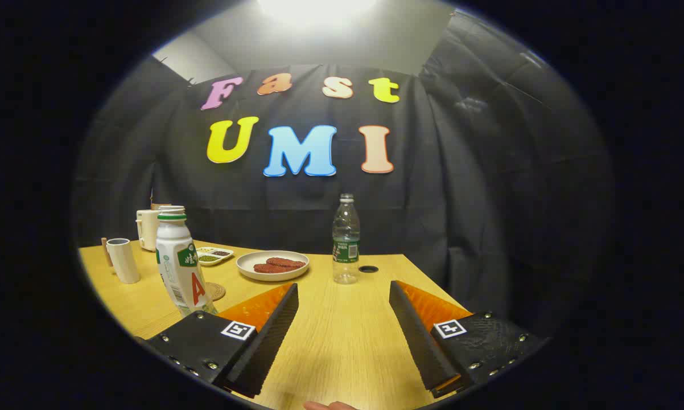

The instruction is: Take the bottle from table, then pour the juice into the cup, finally place the bottle on the coaster

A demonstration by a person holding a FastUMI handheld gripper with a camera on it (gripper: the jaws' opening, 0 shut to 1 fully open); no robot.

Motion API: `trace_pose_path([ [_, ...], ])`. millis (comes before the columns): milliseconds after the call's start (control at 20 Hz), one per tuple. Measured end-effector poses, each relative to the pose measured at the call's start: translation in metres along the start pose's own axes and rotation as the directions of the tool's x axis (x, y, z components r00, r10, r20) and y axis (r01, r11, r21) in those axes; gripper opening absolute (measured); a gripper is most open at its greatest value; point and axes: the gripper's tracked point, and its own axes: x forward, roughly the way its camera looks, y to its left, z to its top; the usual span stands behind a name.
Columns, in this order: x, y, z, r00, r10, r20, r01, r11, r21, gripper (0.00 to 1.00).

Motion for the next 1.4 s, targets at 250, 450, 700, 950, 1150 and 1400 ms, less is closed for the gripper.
trace_pose_path([
  [250,0.008,0.046,0.035,0.997,0.071,0.017,-0.072,0.992,0.105,0.99],
  [450,-0.008,0.072,0.040,0.997,0.076,-0.004,-0.075,0.991,0.109,0.99],
  [700,-0.036,0.097,0.039,0.998,0.065,-0.013,-0.064,0.996,0.066,0.99],
  [950,-0.045,0.135,0.024,0.994,0.100,-0.041,-0.098,0.994,0.040,0.99],
  [1150,-0.045,0.158,0.019,0.993,0.109,-0.045,-0.106,0.993,0.048,0.99],
  [1400,-0.031,0.181,0.006,0.994,0.092,-0.061,-0.089,0.995,0.045,0.99],
])
